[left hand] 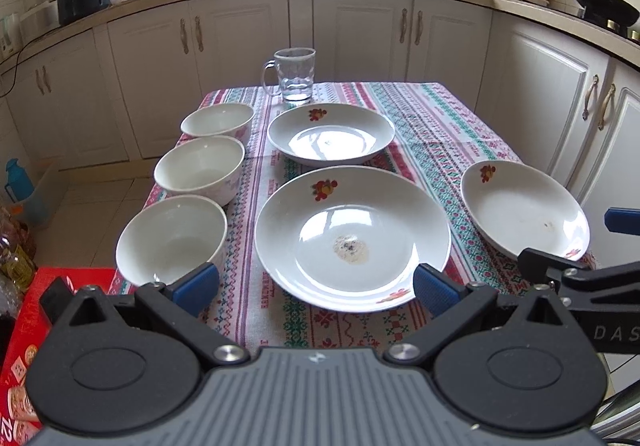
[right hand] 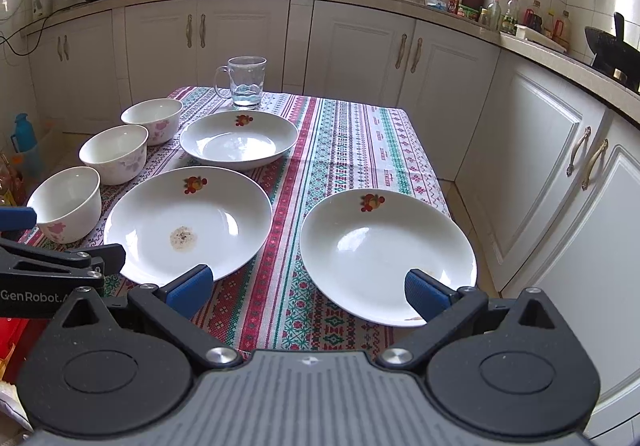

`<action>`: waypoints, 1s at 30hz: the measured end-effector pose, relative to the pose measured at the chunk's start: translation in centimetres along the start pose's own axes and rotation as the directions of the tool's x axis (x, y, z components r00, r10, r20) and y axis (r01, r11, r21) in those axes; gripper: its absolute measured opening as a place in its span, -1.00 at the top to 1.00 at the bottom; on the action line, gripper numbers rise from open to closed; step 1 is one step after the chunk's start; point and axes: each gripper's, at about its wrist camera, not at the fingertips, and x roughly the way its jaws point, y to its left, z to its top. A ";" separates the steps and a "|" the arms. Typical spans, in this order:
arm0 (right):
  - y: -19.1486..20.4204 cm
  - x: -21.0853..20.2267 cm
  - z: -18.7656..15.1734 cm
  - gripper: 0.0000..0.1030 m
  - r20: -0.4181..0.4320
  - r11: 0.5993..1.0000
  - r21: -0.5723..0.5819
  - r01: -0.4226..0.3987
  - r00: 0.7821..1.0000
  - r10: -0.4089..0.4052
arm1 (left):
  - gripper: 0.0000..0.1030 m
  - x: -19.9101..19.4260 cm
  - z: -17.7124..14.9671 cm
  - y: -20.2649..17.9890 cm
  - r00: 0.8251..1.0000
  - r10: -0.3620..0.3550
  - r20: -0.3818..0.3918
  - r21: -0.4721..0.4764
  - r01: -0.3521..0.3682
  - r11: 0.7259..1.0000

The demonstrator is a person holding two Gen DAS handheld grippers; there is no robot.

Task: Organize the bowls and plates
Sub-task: 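Move the right gripper to the white flowered plate and grasp its rim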

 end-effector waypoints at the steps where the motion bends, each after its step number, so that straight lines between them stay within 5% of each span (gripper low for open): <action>1: -0.1 0.0 0.1 -1.00 0.005 1.000 -0.002 -0.002 1.000 0.002 | -0.99 -0.1 0.2 -0.1 1.000 -0.003 0.006 0.009 0.003 1.000; 11: -2.2 -0.4 1.0 -1.00 0.064 1.000 -0.015 -0.019 0.998 0.020 | -0.99 -0.3 2.6 -0.9 0.995 -0.066 0.079 0.079 0.059 0.995; 19: -5.8 -0.1 1.0 -1.00 0.104 1.000 -0.018 -0.008 0.994 0.009 | -0.99 1.8 3.9 -2.2 0.986 -0.165 0.030 0.130 0.160 0.978; 30: -9.8 3.5 -2.1 -1.00 0.007 0.999 -0.010 -0.051 0.999 0.051 | -0.99 5.8 5.1 -4.0 0.979 -0.205 0.012 0.143 0.201 0.969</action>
